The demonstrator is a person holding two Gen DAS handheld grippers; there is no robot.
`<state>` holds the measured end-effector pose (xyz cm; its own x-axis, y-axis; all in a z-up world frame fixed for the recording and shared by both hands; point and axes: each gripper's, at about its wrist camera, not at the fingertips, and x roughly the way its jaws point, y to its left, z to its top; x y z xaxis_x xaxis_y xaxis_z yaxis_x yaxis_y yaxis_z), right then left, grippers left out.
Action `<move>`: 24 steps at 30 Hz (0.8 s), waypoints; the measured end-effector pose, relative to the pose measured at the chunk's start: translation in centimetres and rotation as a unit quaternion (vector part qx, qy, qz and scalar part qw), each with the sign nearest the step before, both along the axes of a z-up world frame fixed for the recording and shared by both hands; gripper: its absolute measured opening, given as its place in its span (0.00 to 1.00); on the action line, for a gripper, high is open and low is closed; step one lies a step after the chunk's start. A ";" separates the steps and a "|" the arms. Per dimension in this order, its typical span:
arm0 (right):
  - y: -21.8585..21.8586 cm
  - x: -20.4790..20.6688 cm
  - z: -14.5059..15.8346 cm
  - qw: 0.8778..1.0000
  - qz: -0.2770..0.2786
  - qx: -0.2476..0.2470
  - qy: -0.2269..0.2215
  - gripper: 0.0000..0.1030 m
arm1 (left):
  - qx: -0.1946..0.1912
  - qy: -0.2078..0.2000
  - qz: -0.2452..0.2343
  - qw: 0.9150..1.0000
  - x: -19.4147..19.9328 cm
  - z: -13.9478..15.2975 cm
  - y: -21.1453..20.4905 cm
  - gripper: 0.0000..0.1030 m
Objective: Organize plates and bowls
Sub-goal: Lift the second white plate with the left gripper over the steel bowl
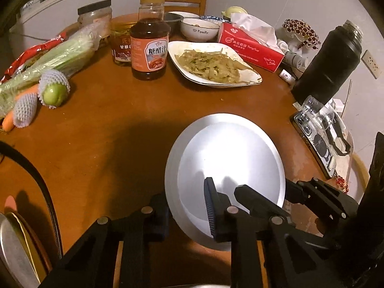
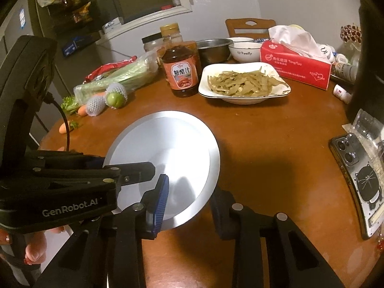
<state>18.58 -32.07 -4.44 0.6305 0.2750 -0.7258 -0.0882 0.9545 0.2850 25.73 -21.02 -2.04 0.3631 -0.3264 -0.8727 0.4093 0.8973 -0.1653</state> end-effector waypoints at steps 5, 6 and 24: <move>0.1 -0.4 0.4 1.000 0.000 0.003 -0.002 0.33 | -0.009 -0.004 0.002 1.000 -0.3 0.6 0.4 0.24; 0.2 -0.5 0.6 1.000 0.000 0.002 -0.004 0.33 | -0.011 -0.005 0.003 1.000 -0.4 0.8 0.6 0.24; 1.1 -3.4 4.0 0.999 0.007 -0.010 -0.042 0.33 | -0.021 -0.050 0.008 0.999 -4.2 4.3 1.7 0.24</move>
